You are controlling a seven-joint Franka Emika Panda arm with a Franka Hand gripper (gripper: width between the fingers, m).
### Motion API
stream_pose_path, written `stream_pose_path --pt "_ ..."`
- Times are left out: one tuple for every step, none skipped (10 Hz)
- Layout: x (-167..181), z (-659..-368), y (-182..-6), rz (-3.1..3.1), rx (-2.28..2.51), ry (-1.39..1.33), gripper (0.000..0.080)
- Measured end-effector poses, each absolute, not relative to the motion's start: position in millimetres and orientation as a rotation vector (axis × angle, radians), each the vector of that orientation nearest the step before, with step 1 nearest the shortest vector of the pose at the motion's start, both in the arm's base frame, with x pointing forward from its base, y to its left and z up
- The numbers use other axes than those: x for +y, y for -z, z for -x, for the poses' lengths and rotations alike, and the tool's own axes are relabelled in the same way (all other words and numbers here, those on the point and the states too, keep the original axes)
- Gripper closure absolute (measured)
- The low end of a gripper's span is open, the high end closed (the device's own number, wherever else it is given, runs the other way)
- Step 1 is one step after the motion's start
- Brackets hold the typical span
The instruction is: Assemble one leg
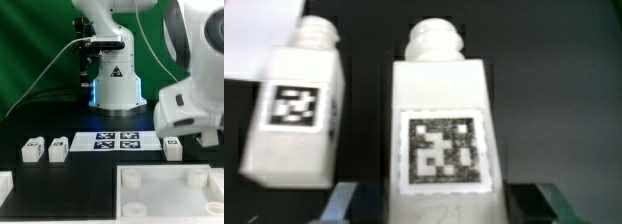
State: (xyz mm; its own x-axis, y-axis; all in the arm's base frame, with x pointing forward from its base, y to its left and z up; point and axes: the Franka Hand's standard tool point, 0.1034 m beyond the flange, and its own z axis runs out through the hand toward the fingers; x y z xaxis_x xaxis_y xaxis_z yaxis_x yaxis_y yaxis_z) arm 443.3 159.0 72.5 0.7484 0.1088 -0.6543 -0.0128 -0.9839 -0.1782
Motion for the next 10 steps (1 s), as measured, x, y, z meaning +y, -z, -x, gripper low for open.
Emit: stream_pose_path --pt "153 -458 -95.1 2.824 -0.098 -0.903 0.0508" --pt "143 -472 -114.4 2.869 -0.124 -0.728 0.0508" --pt "137 -483 -123.9 2.905 -0.103 -0.592 0.0508" --pt "138 -485 -118.4 2.941 -0.095 -0.434 0.0508" --pt "136 -481 -117.6 2.96 -0.092 -0.355 0.0508" --pt "133 -493 -117.6 2.978 -0.083 -0.183 0.0508" --pt "126 -522 -117.5 2.981 -0.108 0.038 0.0508" --pt "120 -548 -124.4 2.98 -0.138 0.172 0.0508" --pt "122 -576 -143.9 2.965 -0.144 0.357 0.0508" --pt "128 -594 -157.0 2.938 -0.144 0.522 0.0508"
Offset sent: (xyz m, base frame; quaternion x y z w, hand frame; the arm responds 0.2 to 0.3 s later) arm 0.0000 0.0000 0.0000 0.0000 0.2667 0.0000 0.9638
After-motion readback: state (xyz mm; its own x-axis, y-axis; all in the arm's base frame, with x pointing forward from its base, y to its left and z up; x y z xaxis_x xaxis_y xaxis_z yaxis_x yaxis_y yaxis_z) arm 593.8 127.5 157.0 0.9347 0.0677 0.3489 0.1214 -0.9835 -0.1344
